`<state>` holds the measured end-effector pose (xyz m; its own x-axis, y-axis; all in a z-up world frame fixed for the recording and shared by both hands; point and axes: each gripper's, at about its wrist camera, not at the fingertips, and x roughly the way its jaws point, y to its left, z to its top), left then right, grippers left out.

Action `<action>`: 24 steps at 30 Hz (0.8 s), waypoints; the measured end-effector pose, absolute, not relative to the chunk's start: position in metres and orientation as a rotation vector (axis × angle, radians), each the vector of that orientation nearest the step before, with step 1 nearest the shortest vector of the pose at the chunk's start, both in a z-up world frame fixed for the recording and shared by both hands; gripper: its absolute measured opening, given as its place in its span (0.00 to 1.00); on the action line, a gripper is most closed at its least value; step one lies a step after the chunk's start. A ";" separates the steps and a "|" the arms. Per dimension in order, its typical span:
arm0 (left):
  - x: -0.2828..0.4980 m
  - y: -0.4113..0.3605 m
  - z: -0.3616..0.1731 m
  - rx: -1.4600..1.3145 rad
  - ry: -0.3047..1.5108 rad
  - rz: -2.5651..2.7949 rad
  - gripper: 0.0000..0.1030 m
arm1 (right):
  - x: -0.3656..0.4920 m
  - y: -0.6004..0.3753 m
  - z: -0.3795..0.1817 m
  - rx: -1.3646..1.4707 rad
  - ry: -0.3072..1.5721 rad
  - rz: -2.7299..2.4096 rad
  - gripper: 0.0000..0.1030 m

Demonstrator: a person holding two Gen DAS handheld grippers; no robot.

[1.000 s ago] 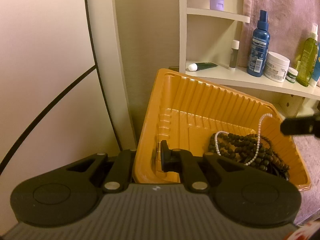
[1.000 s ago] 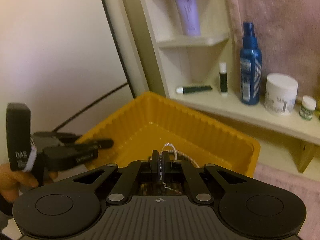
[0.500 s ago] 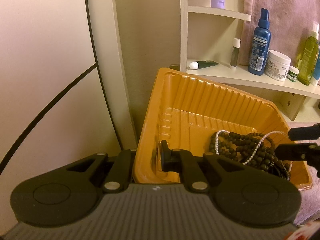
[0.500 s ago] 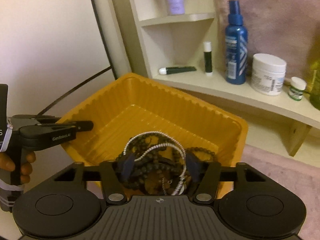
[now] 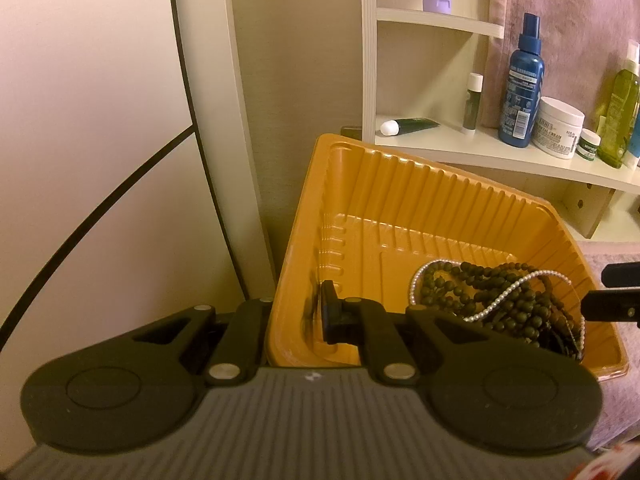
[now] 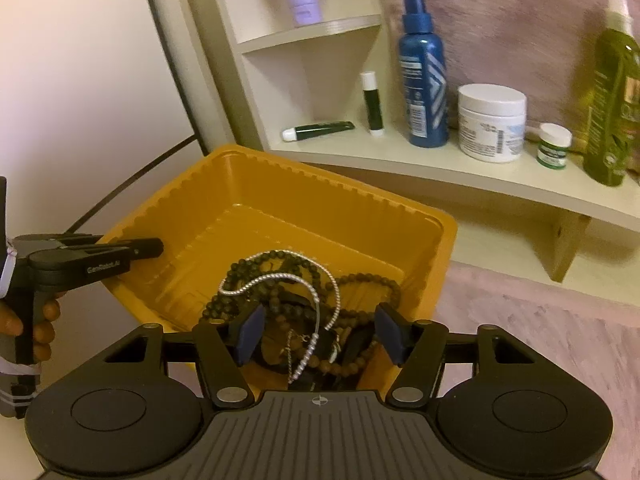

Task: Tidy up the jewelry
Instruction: 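Lower the pearl necklace into the orange tray and open the right gripper, then withdraw the right gripper while the left gripper releases the orange tray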

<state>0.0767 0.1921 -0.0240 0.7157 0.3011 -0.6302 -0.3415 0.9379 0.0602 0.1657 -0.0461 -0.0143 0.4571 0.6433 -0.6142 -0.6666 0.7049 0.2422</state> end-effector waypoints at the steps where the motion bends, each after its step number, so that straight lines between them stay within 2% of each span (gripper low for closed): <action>1: 0.077 0.192 -0.024 -0.062 0.687 0.356 0.09 | 0.166 -0.048 -0.015 -0.032 0.744 0.803 0.60; 24: 0.081 0.197 -0.032 -0.084 0.698 0.361 0.09 | 0.163 -0.089 -0.019 0.015 0.776 0.685 0.63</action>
